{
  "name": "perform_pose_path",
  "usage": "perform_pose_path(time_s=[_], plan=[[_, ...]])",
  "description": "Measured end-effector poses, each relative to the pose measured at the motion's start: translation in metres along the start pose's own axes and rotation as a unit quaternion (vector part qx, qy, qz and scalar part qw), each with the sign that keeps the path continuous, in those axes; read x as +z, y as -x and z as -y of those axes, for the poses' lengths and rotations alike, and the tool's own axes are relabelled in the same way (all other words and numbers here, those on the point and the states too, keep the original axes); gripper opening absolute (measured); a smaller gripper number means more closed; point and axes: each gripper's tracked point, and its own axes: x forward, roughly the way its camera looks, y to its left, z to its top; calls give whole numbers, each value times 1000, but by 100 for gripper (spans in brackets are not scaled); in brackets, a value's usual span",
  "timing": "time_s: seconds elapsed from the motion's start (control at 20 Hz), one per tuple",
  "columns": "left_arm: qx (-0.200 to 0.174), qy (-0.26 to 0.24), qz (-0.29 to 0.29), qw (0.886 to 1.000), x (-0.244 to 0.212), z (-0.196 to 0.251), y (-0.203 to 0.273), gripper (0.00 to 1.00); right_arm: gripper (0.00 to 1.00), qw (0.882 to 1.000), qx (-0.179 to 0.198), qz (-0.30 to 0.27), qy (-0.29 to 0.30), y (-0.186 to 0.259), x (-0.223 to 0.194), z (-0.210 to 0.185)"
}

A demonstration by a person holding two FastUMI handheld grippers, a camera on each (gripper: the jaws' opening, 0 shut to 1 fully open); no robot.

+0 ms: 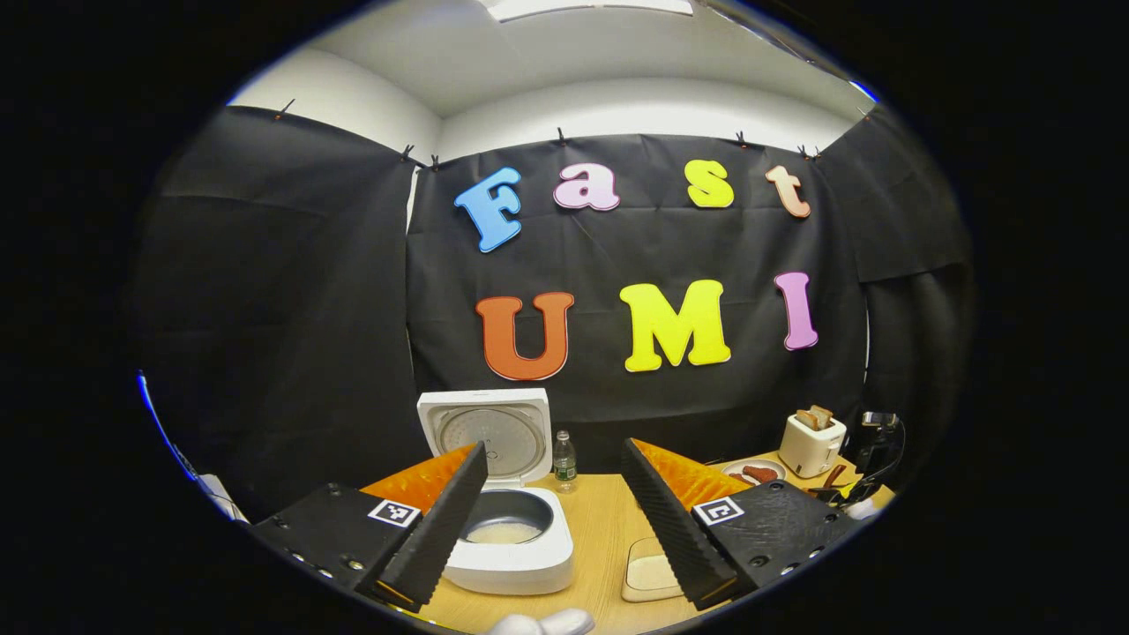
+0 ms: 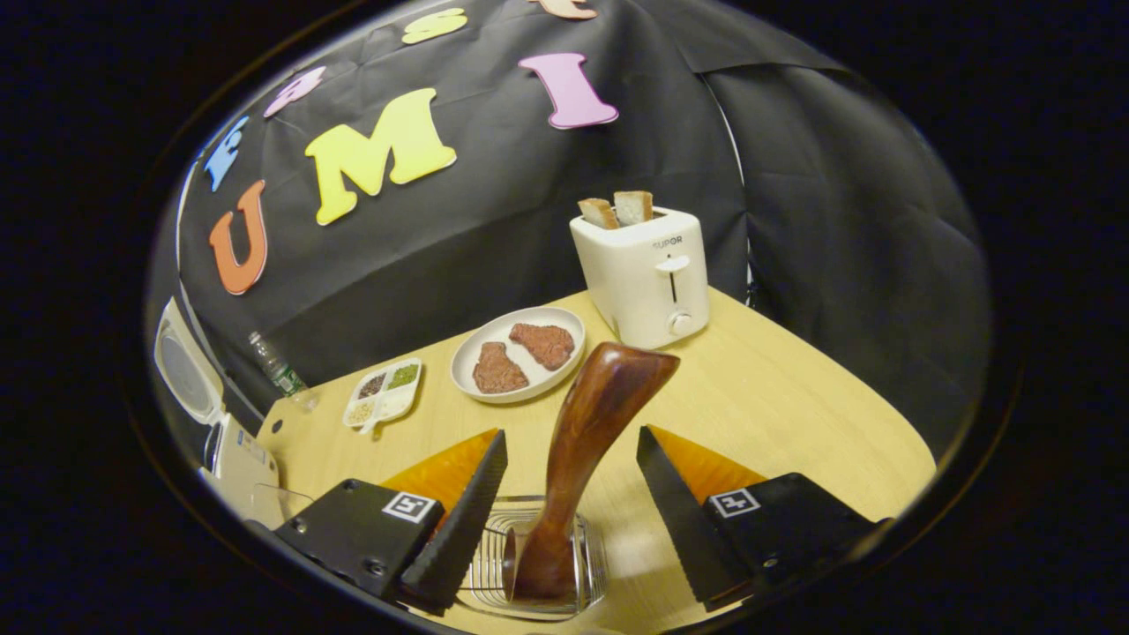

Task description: Close the left gripper, press the button to open the rice cooker; take a wooden spoon from the chopstick holder with the right hand, scoop a spoonful of rice and pour it into the rice cooker, then put the wooden spoon back into the chopstick holder.

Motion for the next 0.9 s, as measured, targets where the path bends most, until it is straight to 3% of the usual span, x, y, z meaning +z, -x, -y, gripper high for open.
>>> perform_pose_path(time_s=[0.05, 0.1, 0.15, 0.35, 0.4, 0.45, 0.55, 0.9], plan=[[1, -2, 1, 1000, 0, -1, -1, 97, 91, 1000, 4, -2, 2, -3, 0, -1], [1, -3, -2, 1000, -1, -1, -1, 97, 95, 1000, 7, -7, 3, -7, -1, -3], [0, -3, -2, 1000, -3, 0, -2, 97, 94, 1000, 13, -9, 1, -11, -1, -6], [1, -2, -4, 1000, -3, 0, -4, 97, 75, 1000, 15, -8, 1, -19, 1, -10], [1, -3, -5, 1000, -4, 0, -5, 97, 64, 1000, 4, -4, 7, -20, 2, -5], [1, -3, -5, 1000, -3, 0, -4, 97, 43, 1000, -3, 4, 6, -17, 7, -1], [2, -5, -4, 1000, -4, 0, -6, 97, 29, 1000, 4, 4, -3, -16, 5, -5], [1, 2, -2, 1000, -4, -2, -2, 97, 28, 999, 14, 16, 25, 9, 17, -14]])
